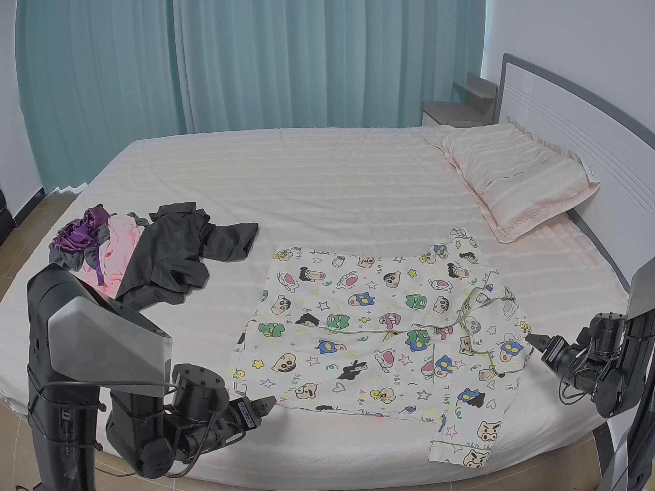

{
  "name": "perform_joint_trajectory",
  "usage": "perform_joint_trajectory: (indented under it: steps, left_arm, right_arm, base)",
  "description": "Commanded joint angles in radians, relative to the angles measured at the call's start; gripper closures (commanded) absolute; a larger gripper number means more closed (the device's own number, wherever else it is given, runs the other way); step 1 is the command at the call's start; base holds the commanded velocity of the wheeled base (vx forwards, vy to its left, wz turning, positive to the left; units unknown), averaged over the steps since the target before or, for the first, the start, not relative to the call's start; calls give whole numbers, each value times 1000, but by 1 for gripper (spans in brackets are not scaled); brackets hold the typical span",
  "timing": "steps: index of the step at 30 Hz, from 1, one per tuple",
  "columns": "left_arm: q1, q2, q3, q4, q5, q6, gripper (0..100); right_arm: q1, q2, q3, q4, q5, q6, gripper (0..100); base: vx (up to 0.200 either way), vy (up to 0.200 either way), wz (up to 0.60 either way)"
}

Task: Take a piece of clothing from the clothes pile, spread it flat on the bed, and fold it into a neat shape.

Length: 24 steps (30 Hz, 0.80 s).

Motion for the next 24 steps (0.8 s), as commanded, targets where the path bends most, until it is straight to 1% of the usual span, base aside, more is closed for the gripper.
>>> perform_joint_trajectory:
  steps: [1,3,5,7,10,14,18,19,22,24]
  left_arm:
    - [-13,36,-95,90,60,-10,0]
    - [-13,38,-129,126,66,-10,0]
    - [7,44,-192,171,88,-10,0]
    - [28,47,-234,182,111,-10,0]
    - [31,49,-253,211,111,-10,0]
    - [31,46,-290,294,117,-10,0]
    - [45,49,-313,306,118,-10,0]
    - [56,50,-323,307,121,-10,100]
    - [73,50,-327,306,126,-10,100]
    - [77,50,-327,304,128,-10,100]
  right_arm:
    - [63,10,18,-14,-38,67,0]
    - [77,9,17,-14,-47,90,0]
    - [85,9,18,-14,-50,101,0]
    - [85,7,18,-15,-50,104,0]
    - [85,6,24,-15,-56,104,0]
    - [86,15,46,-14,-56,104,0]
    - [86,19,66,-14,-56,101,0]
    - [86,19,76,-14,-56,97,0]
    - [88,18,98,-14,-56,87,0]
    - [88,19,113,-14,-49,64,0]
  base:
    - [0,0,0]
    - [0,0,0]
    - [0,0,0]
    - [0,0,0]
    - [0,0,0]
    - [0,0,0]
    - [0,0,0]
    - [0,0,0]
    - [0,0,0]
    - [0,0,0]
